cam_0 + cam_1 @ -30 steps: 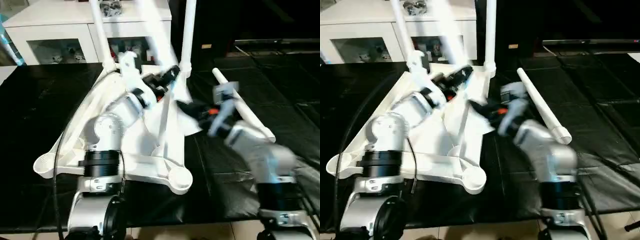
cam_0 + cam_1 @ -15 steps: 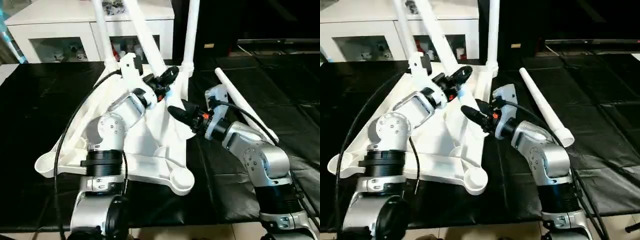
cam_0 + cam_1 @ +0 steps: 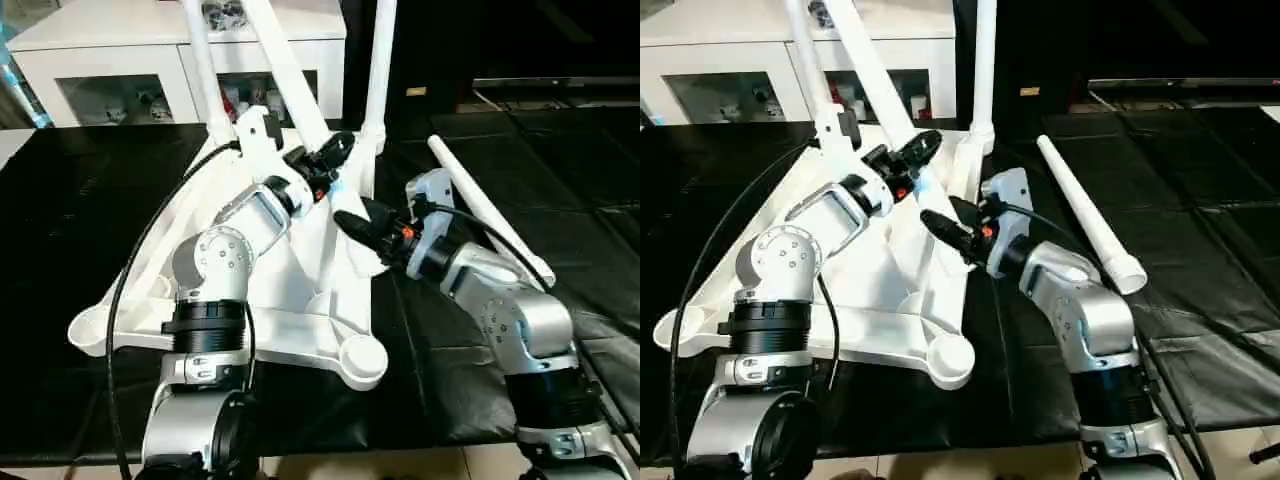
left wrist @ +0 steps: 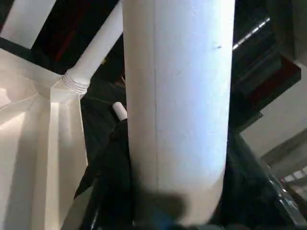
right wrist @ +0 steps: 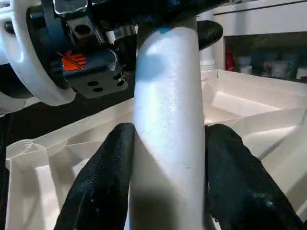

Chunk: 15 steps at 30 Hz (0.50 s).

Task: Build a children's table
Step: Pick table leg

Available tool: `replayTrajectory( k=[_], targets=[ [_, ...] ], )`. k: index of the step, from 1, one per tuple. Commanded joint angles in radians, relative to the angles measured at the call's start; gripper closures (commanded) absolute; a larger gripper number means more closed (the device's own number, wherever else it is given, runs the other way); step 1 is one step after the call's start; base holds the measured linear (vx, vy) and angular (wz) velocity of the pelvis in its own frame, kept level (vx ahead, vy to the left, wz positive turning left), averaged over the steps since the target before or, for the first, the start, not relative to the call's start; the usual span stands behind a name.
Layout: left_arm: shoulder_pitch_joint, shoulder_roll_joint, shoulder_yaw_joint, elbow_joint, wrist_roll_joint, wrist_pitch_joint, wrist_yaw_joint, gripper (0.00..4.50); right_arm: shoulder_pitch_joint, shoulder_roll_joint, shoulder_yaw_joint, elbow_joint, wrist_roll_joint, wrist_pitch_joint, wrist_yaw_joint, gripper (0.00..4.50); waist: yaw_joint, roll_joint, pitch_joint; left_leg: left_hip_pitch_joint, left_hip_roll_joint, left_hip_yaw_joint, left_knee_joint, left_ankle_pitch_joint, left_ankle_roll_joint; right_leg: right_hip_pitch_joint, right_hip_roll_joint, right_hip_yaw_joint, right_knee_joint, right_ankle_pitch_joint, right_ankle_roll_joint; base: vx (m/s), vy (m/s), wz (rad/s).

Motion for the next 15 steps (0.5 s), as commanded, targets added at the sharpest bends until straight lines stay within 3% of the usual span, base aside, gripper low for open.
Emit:
replayTrajectory(
  k=[1,2,7,9,15],
  targets=[
    [-0.018,-0.001,-0.003,-0.003,-0.005,-0.013,0.022,2.63,-0.001,0.006,0.034,-0.002,-0.018,-0.015,-0.002,2.65,-0.001,-0.019,-0.079,0.001,0.013,-0.001,-0.057,-0.085,0.075,0.071,-0.043,0.041,-0.074,-0.237,-0.143,0.0,0.0,0.0],
    [-0.018,0.0,-0.003,-0.003,-0.006,-0.013,0.022,2.63,-0.001,0.007,0.035,0.0,-0.019,-0.015,-0.003,2.65,-0.001,-0.023,-0.079,-0.001,0.013,-0.001,-0.058,-0.082,0.076,0.072,-0.043,0.041,-0.072,-0.236,-0.143,0.0,0.0,0.0],
    [-0.02,0.001,-0.001,-0.001,-0.006,-0.02,0.029,2.63,-0.006,0.01,0.037,0.011,-0.021,-0.012,-0.009,2.65,-0.001,-0.021,-0.079,0.0,0.013,-0.001,-0.057,-0.078,0.079,0.071,-0.043,0.042,-0.072,-0.228,-0.146,0.0,0.0,0.0],
    [-0.023,0.002,0.004,0.002,-0.002,-0.028,0.035,2.63,-0.006,0.016,0.028,0.013,0.003,0.022,-0.001,1.95,-0.002,-0.021,-0.079,0.0,0.013,0.0,-0.057,-0.084,0.079,0.071,-0.043,0.041,-0.074,-0.24,-0.145,0.0,0.0,0.0],
    [-0.031,0.026,-0.005,0.02,0.029,-0.055,0.032,2.64,-0.013,0.044,-0.031,0.006,0.046,0.106,-0.071,1.48,-0.003,-0.014,-0.08,0.002,0.013,-0.002,-0.059,-0.086,0.073,0.07,-0.042,0.041,-0.075,-0.235,-0.14,0.0,0.0,0.0]
  ],
)
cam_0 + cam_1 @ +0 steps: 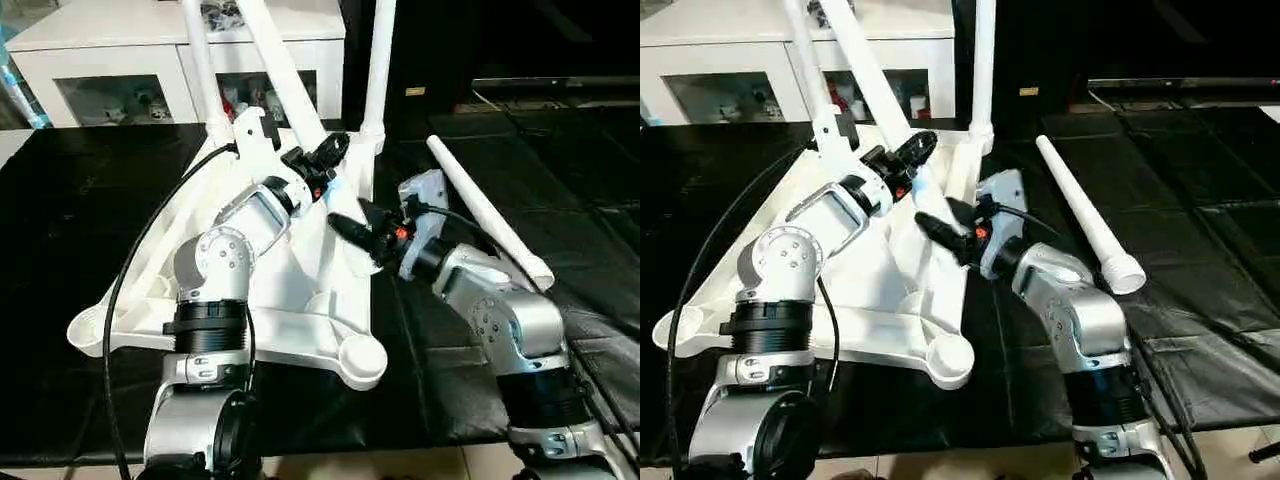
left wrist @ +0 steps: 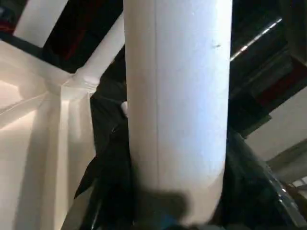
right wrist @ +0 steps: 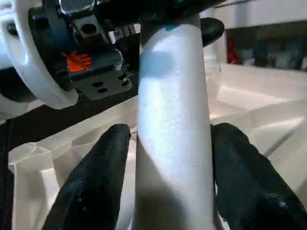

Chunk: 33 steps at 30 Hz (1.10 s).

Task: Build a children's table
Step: Pick table leg

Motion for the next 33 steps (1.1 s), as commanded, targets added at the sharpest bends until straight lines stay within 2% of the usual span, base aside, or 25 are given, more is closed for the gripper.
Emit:
replayTrajectory(
  k=[1,6,8,9,11,14,16,17,22,24,26,27,29,33],
  targets=[
    [-0.029,0.022,-0.003,0.0,0.024,-0.037,0.004,2.64,-0.01,0.001,-0.01,0.001,0.007,0.048,-0.037,1.4,-0.002,-0.013,-0.081,0.003,0.014,-0.004,-0.059,-0.079,0.069,0.071,-0.042,0.041,-0.073,-0.22,-0.143,0.0,0.0,0.0],
    [-0.034,0.041,-0.011,0.007,0.041,-0.048,-0.003,2.64,-0.004,-0.008,-0.009,-0.002,-0.001,0.054,-0.039,0.96,-0.002,-0.014,-0.081,0.002,0.013,-0.002,-0.059,-0.082,0.06,0.072,-0.043,0.042,-0.071,-0.206,-0.147,0.0,0.0,0.0],
    [-0.04,0.071,-0.024,0.022,0.062,-0.063,-0.018,2.64,0.011,-0.039,0.015,-0.006,-0.036,-0.002,0.0,0.75,0.0,-0.015,-0.081,0.002,0.013,-0.002,-0.059,-0.081,0.06,0.072,-0.043,0.042,-0.071,-0.207,-0.144,0.0,0.0,0.0],
    [-0.043,0.088,-0.031,0.033,0.074,-0.072,-0.027,2.64,0.019,-0.055,0.025,-0.009,-0.048,-0.033,0.022,0.66,0.001,-0.015,-0.081,0.002,0.012,-0.002,-0.058,-0.09,0.059,0.072,-0.042,0.041,-0.073,-0.221,-0.128,0.0,0.0,0.0],
    [-0.048,0.117,-0.047,0.048,0.098,-0.088,-0.045,2.64,0.027,-0.07,0.016,-0.019,-0.024,-0.026,0.053,0.6,-0.001,-0.015,-0.079,0.003,0.012,-0.002,-0.059,-0.096,0.059,0.072,-0.042,0.042,-0.073,-0.23,-0.121,0.0,0.0,0.0],
    [-0.051,0.157,-0.076,0.054,0.118,-0.09,-0.091,2.64,0.025,-0.097,0.007,-0.028,-0.017,-0.024,0.064,0.32,-0.001,-0.009,-0.082,0.004,0.013,-0.004,-0.058,-0.085,0.061,0.072,-0.042,0.042,-0.069,-0.203,-0.137,0.0,0.0,0.0],
    [-0.051,0.164,-0.082,0.053,0.119,-0.087,-0.101,2.64,0.024,-0.103,0.008,-0.029,-0.023,-0.032,0.066,0.09,0.0,-0.01,-0.082,0.004,0.015,-0.003,-0.058,-0.084,0.058,0.072,-0.044,0.042,-0.066,-0.188,-0.156,0.0,0.0,0.0],
    [-0.05,0.173,-0.091,0.048,0.117,-0.077,-0.122,2.64,0.021,-0.109,-0.002,-0.03,-0.015,-0.024,0.067,0.03,-0.001,-0.014,-0.082,0.004,0.014,-0.002,-0.058,-0.084,0.059,0.073,-0.044,0.043,-0.066,-0.186,-0.159,0.0,0.0,0.0],
    [-0.049,0.204,-0.132,0.036,0.113,-0.058,-0.195,2.64,-0.008,-0.128,-0.04,0.002,-0.008,-0.026,0.056,0.0,0.002,-0.016,-0.082,0.004,0.015,-0.001,-0.058,-0.077,0.063,0.072,-0.045,0.044,-0.062,-0.187,-0.175,0.0,0.0,0.0],
    [-0.043,0.217,-0.156,0.013,0.102,-0.035,-0.244,2.64,-0.034,-0.146,-0.056,0.016,0.025,-0.028,0.103,0.0,0.001,-0.021,-0.081,0.004,0.015,0.0,-0.057,-0.082,0.067,0.074,-0.046,0.044,-0.063,-0.19,-0.179,0.0,0.0,0.0],
    [-0.041,0.221,-0.165,0.001,0.096,-0.024,-0.261,2.64,-0.044,-0.147,-0.061,0.02,0.033,-0.019,0.102,0.0,0.003,-0.018,-0.081,0.003,0.016,0.0,-0.057,-0.074,0.07,0.073,-0.047,0.045,-0.061,-0.191,-0.181,0.0,0.0,0.0],
    [-0.041,0.221,-0.165,0.001,0.096,-0.024,-0.261,2.64,-0.044,-0.147,-0.061,0.02,0.033,-0.019,0.102,0.0,0.002,-0.021,-0.082,0.003,0.014,0.0,-0.056,-0.067,0.072,0.075,-0.047,0.045,-0.059,-0.184,-0.183,0.0,0.0,0.0],
    [-0.036,0.225,-0.179,-0.028,0.077,-0.002,-0.295,2.64,-0.051,-0.151,-0.052,0.024,0.041,-0.068,0.156,0.0,0.003,-0.021,-0.082,0.003,0.015,0.001,-0.055,-0.066,0.077,0.075,-0.049,0.045,-0.059,-0.184,-0.188,0.0,0.0,0.0],
    [-0.036,0.227,-0.19,-0.075,0.023,0.043,-0.352,2.64,-0.078,-0.192,-0.033,0.05,0.077,0.055,0.222,0.0,0.003,-0.024,-0.081,0.003,0.015,0.002,-0.054,-0.063,0.084,0.075,-0.045,0.045,-0.058,-0.184,-0.205,0.0,0.0,0.0]
  ],
)
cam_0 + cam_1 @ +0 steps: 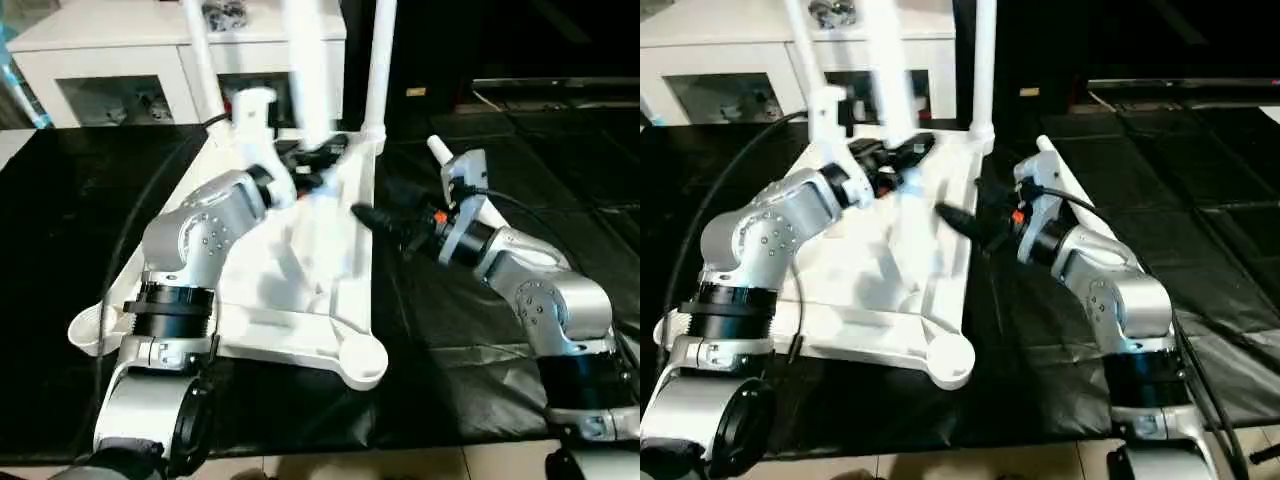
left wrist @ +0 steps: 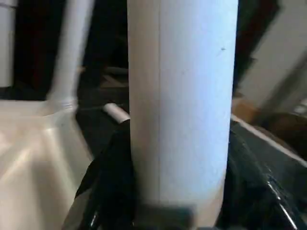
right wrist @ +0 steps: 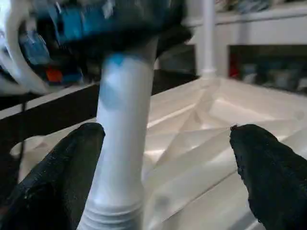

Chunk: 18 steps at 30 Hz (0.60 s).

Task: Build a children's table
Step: Pick table leg

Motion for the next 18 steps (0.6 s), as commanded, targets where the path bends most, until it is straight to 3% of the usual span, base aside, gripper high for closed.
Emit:
replayTrajectory(
  k=[1,8,18],
  targets=[
    [-0.016,0.011,0.0,-0.04,-0.036,0.026,-0.028,2.64,-0.021,-0.025,0.014,0.006,0.027,0.043,0.046,0.0,0.002,-0.024,-0.081,0.001,0.015,0.001,-0.055,-0.061,0.085,0.075,-0.046,0.044,-0.059,-0.186,-0.203,0.0,0.0,0.0],
    [0.007,0.034,-0.067,-0.15,-0.101,0.086,-0.178,2.64,-0.04,-0.089,0.039,0.015,0.123,0.173,0.214,0.0,0.005,-0.029,-0.081,0.001,0.018,0.001,-0.054,-0.062,0.091,0.074,-0.047,0.044,-0.06,-0.202,-0.2,0.0,0.0,0.0],
    [0.019,0.056,-0.114,-0.203,-0.122,0.115,-0.243,2.64,-0.06,-0.113,0.061,0.032,0.147,0.202,0.308,0.0,0.005,-0.028,-0.08,0.002,0.017,0.001,-0.055,-0.08,0.068,0.073,-0.045,0.043,-0.066,-0.261,-0.172,0.0,0.0,0.0]
  ],
)
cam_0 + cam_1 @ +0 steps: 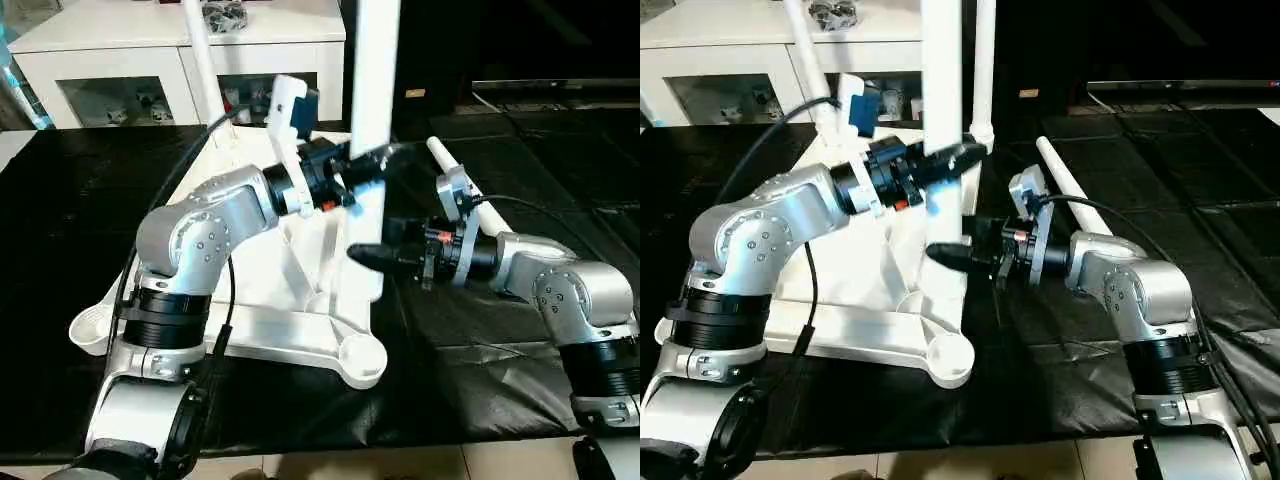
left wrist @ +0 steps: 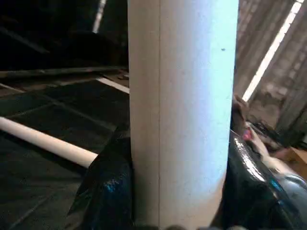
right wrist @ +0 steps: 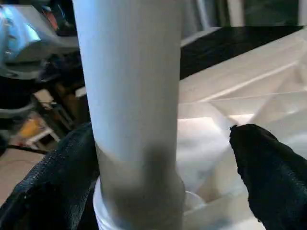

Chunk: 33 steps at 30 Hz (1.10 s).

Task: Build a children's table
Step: Pick table leg

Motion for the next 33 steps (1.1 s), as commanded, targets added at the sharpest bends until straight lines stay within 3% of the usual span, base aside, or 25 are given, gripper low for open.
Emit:
replayTrajectory(
  k=[1,4,7,14,26,33],
  targets=[
    [0.0,0.013,-0.01,-0.032,-0.009,0.009,-0.016,2.64,-0.026,-0.011,0.008,0.001,0.013,0.011,0.019,0.29,0.003,-0.027,-0.08,0.0,0.017,0.001,-0.056,-0.077,0.067,0.073,-0.045,0.043,-0.068,-0.257,-0.171,0.0,0.0,0.0],
    [0.0,0.016,-0.025,-0.041,-0.004,0.01,-0.031,2.64,-0.031,-0.011,0.012,0.009,0.016,0.017,0.035,0.29,0.003,-0.028,-0.081,-0.001,0.015,0.001,-0.054,-0.064,0.07,0.073,-0.044,0.043,-0.064,-0.235,-0.176,0.0,0.0,0.0],
    [0.003,0.017,-0.036,-0.046,0.002,0.009,-0.04,2.64,-0.031,-0.012,0.017,0.009,0.017,0.022,0.049,0.68,0.003,-0.028,-0.08,-0.001,0.015,0.001,-0.055,-0.073,0.066,0.073,-0.044,0.043,-0.067,-0.254,-0.172,0.0,0.0,0.0],
    [-0.003,0.017,-0.05,-0.042,0.003,0.002,-0.047,2.64,-0.029,-0.026,0.054,0.006,0.011,0.042,0.084,1.12,0.003,-0.029,-0.081,-0.002,0.015,0.001,-0.054,-0.074,0.062,0.073,-0.044,0.043,-0.068,-0.261,-0.164,0.0,0.0,0.0],
    [0.0,0.015,-0.068,-0.052,-0.005,0.008,-0.06,2.64,-0.033,-0.021,0.066,0.026,0.012,0.057,0.089,2.29,0.004,-0.031,-0.08,-0.003,0.014,0.001,-0.053,-0.075,0.058,0.072,-0.044,0.043,-0.068,-0.278,-0.154,0.0,0.0,0.0],
    [0.0,0.013,-0.074,-0.066,-0.014,0.011,-0.068,2.64,-0.024,-0.007,0.055,0.027,0.012,0.038,0.086,2.49,0.004,-0.028,-0.08,-0.001,0.015,0.0,-0.053,-0.083,0.054,0.071,-0.044,0.042,-0.069,-0.29,-0.15,0.0,0.0,0.0]
  ],
)
